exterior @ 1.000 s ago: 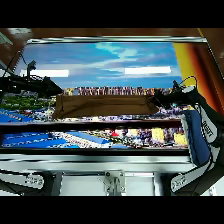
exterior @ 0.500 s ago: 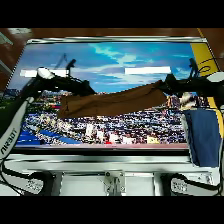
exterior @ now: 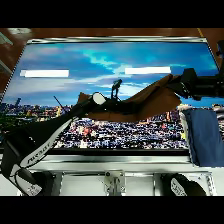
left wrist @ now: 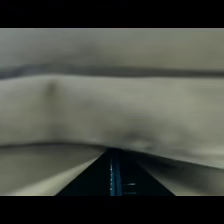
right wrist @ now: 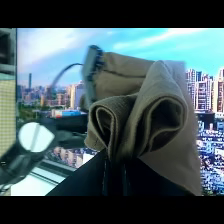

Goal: Fold the shirts.

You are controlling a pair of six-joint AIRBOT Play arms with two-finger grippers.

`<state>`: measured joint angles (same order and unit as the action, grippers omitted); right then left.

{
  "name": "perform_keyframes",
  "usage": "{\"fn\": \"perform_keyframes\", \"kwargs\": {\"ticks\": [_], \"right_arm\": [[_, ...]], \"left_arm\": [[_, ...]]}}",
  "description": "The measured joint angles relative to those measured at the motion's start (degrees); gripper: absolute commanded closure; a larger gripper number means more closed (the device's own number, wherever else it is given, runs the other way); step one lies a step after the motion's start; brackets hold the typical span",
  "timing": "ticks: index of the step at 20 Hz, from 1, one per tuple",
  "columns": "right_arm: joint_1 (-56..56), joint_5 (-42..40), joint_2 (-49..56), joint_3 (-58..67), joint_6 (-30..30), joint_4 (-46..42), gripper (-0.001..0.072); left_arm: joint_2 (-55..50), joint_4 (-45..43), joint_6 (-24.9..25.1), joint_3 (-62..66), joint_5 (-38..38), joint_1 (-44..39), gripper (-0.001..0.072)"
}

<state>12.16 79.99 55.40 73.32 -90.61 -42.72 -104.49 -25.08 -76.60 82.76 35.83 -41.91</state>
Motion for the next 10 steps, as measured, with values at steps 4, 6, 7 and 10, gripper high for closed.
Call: {"fn": "perform_keyframes", "kwargs": {"ticks": [4, 6, 7, 10], "right_arm": [[-0.3, 1.3, -3.4, 0.0, -2.3, -1.5, 0.0649], [-2.1, 0.5, -4.0, 0.0, -2.7, -3.1, 0.0649], [-3.7, -0.9, -4.0, 0.0, -2.8, -4.2, 0.0648], [-11.1, -7.7, -1.8, 0.0, -3.2, -6.7, 0.0648]], "left_arm": [[0.1, 3.4, 0.8, 0.0, -1.6, 0.8, 0.0661], [3.1, 1.9, 1.7, 0.0, 0.0, 4.9, 0.0661], [5.5, -0.4, 2.0, 0.0, 1.4, 7.8, 0.0661], [15.2, -6.9, 2.4, 0.0, 5.7, 18.4, 0.0661]]}}
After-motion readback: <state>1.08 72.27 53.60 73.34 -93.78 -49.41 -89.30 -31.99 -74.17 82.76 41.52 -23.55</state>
